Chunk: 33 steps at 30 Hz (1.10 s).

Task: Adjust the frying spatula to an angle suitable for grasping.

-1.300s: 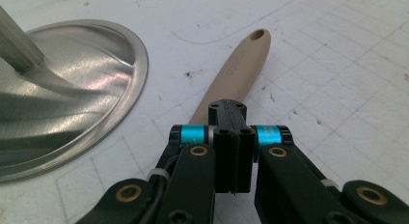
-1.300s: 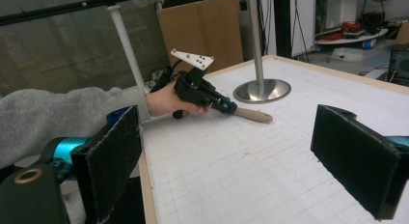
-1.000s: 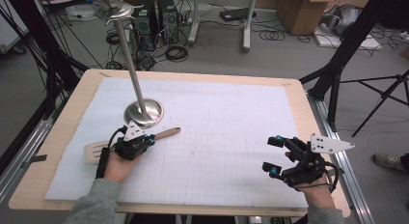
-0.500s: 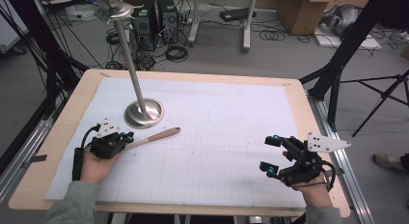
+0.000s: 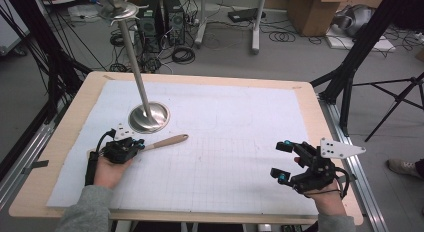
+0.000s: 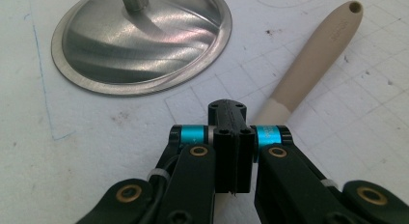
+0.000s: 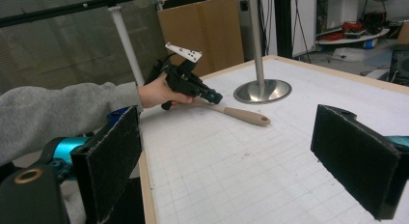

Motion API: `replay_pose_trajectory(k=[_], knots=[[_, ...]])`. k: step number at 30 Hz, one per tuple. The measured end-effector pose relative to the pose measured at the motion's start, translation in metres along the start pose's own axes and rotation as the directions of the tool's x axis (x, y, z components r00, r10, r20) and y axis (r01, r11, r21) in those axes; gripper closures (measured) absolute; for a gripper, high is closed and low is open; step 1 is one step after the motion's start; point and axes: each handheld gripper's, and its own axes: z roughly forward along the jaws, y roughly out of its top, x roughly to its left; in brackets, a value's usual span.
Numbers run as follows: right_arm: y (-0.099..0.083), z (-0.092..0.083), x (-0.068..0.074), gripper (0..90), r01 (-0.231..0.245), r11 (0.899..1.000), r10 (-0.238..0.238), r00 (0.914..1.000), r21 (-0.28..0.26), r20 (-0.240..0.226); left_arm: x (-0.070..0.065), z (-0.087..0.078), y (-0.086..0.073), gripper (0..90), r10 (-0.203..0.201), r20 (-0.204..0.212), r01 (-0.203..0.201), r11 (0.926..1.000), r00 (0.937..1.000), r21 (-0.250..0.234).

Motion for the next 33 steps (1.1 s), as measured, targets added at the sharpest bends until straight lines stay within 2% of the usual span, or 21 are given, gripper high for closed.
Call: replay_pose_trajectory(k=[4, 9, 12, 18, 22, 27, 33], knots=[[0.0, -0.001, -0.001, 9.8, 0.002, 1.0, -0.002, 1.0, -0.002, 0.002, 0.001, 0.001, -0.001, 89.9, -0.011, 0.002, 0.011, 0.9999, 0.9999, 0.005], [0.0, 0.0, 0.0, 9.8, 0.003, 1.0, -0.003, 1.0, -0.001, -0.001, 0.001, 0.004, -0.001, 89.9, 0.005, -0.018, -0.005, 0.9998, 0.9998, 0.019], [0.0, 0.0, 0.001, 9.8, 0.0, 1.0, 0.0, 1.0, -0.001, -0.002, 0.002, 0.006, -0.002, 90.0, 0.008, -0.017, -0.008, 0.9997, 0.9998, 0.024], [-0.001, -0.001, 0.0, 9.7, 0.001, 1.0, -0.001, 1.0, -0.002, 0.001, 0.003, 0.005, -0.006, 90.0, -0.025, -0.002, 0.025, 0.9997, 0.9997, 0.007], [-0.001, -0.001, 0.0, 9.7, 0.003, 1.0, -0.003, 1.0, 0.0, 0.002, 0.001, 0.004, -0.007, 90.0, -0.022, -0.01, 0.022, 0.9997, 0.9997, 0.012], [-0.001, -0.003, 0.001, 9.8, -0.002, 1.0, 0.002, 1.0, -0.004, 0.004, 0.0, 0.0, -0.009, 90.0, -0.039, -0.009, 0.039, 0.9991, 0.9992, 0.014], [-0.001, -0.003, 0.002, 9.8, -0.008, 1.0, 0.008, 1.0, -0.003, 0.004, -0.003, -0.009, -0.017, 90.0, -0.048, -0.004, 0.048, 0.9988, 0.9988, 0.006]])
